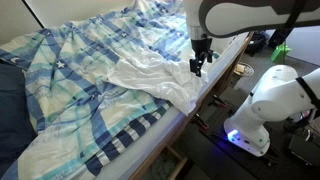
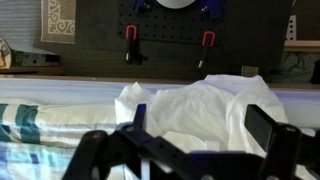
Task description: Fold the white t-sheet on the bed
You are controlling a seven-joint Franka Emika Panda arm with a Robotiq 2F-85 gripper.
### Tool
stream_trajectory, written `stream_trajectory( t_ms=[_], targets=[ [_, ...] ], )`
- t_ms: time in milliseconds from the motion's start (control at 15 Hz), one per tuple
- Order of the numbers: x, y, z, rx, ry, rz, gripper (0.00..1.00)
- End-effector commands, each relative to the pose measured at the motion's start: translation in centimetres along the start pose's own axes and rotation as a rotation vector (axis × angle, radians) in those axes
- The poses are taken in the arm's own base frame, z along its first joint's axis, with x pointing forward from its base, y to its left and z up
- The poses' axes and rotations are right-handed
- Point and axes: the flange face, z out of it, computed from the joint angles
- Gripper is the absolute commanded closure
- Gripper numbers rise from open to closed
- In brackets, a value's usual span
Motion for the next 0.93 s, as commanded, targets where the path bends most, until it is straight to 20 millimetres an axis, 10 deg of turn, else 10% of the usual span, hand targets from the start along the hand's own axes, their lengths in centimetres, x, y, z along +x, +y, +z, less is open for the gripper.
stream_trajectory(
  t_ms=[0,867],
  targets=[
    [0.01,0.0,-0.04,0.0,0.0,0.0,0.0],
    [0.12,-0.04,0.79,0.013,-0.005,0.026,0.0]
  ],
)
